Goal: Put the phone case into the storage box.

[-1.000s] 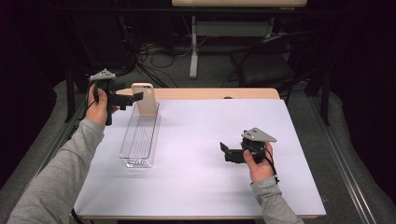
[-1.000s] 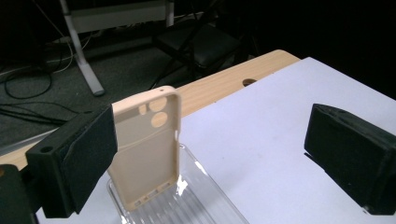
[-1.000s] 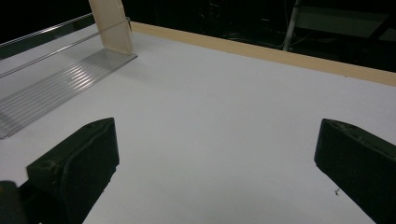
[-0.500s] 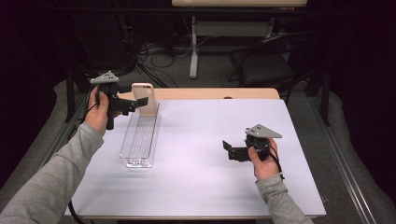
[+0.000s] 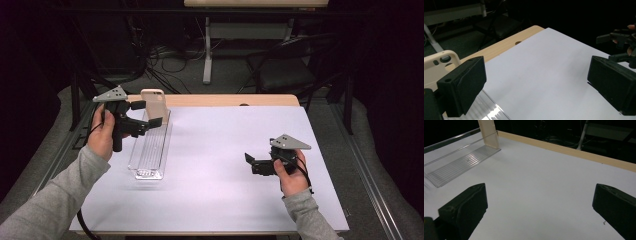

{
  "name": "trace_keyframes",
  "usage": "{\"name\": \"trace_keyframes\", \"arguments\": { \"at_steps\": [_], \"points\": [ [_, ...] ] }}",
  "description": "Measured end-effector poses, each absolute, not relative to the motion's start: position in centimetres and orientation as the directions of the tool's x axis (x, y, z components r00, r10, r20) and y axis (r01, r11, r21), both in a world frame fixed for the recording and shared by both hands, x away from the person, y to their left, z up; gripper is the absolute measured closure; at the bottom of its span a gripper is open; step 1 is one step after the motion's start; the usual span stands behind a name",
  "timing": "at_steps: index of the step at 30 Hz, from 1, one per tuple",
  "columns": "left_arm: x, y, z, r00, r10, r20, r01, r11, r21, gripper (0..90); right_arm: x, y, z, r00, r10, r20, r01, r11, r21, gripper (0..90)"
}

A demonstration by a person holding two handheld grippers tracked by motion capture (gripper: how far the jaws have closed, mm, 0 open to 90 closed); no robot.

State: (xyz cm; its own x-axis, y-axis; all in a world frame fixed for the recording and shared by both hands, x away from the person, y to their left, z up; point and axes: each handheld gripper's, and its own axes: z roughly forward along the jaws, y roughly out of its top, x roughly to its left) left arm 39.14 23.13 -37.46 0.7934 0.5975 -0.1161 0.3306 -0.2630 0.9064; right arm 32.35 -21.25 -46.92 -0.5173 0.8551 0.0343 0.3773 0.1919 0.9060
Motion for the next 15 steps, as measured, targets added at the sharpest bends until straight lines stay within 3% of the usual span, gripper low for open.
{"name": "trace_keyframes", "arguments": {
  "at_steps": [8, 15],
  "points": [
    [35.3, 23.3, -37.9, 0.804, 0.589, -0.076, 0.292, -0.281, 0.914, 2.4, 30.6, -22.8, -46.1, -0.509, 0.861, 0.023, 0.356, 0.186, 0.916, 0.0],
    [33.0, 23.0, -39.1, 0.799, 0.592, -0.106, 0.322, -0.272, 0.907, 2.4, 29.0, -23.9, -45.5, -0.514, 0.857, 0.011, 0.339, 0.191, 0.921, 0.0]
  ]
}}
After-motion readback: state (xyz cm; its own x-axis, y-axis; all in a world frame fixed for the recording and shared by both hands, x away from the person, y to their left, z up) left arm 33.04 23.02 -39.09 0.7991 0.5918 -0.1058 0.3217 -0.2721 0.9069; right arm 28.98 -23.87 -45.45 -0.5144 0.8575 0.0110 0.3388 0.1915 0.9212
